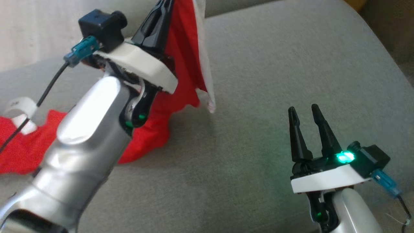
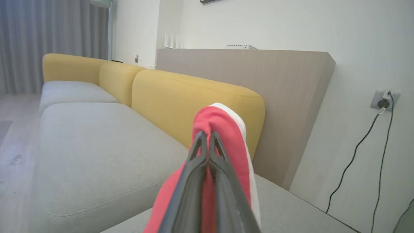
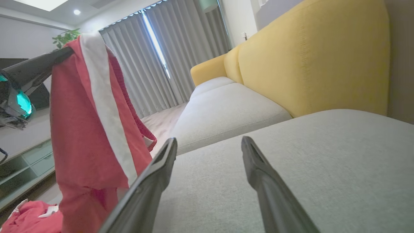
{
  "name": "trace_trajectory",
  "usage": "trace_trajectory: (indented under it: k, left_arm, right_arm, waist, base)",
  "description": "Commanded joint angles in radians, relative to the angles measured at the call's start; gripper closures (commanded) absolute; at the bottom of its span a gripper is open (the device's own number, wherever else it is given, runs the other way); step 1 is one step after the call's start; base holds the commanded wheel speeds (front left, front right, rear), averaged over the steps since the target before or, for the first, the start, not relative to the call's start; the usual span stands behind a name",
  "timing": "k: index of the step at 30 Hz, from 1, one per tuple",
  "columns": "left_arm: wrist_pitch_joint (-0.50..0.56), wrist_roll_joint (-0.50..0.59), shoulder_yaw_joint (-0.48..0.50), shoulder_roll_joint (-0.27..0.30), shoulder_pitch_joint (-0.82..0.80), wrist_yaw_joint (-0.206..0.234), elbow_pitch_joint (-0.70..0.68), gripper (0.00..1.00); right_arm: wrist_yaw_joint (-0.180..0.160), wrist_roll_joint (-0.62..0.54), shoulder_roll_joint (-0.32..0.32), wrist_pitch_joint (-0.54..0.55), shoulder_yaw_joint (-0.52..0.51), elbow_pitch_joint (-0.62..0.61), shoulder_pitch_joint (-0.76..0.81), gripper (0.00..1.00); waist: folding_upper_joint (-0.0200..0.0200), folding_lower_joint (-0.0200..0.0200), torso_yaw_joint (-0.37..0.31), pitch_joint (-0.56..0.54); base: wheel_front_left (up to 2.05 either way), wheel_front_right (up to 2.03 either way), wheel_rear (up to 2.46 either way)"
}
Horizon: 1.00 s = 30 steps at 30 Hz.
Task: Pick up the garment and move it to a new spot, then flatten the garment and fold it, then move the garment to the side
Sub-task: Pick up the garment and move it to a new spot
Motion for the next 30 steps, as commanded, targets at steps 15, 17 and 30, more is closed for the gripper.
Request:
trace_trajectory:
  k: [15,17,30]
  left_arm:
    - [-0.24,0.091,0.049,0.084,0.092,-0.032,0.207,0.0]
    - [-0.246,0.115,0.048,0.109,0.155,-0.021,0.192,0.0]
    - [-0.251,0.256,0.148,0.135,0.595,0.084,-0.056,0.0]
  right_arm:
    - [-0.001,-0.034,-0.004,-0.011,-0.077,-0.028,-0.007,0.0]
    - [-0.001,-0.045,-0.004,-0.011,-0.094,-0.022,0.003,0.0]
    - [-0.001,-0.065,-0.004,-0.011,-0.102,0.017,0.08,0.0]
  waist:
    - [0.0,-0.0001,0.14,-0.05]
    - [0.0,-0.0001,0.175,-0.072]
    - [0.0,-0.0001,0.285,-0.167]
  base:
    - [0.0,0.0,0.0]
    - [0.0,0.0,0.0]
    - [0.0,0.0,0.0]
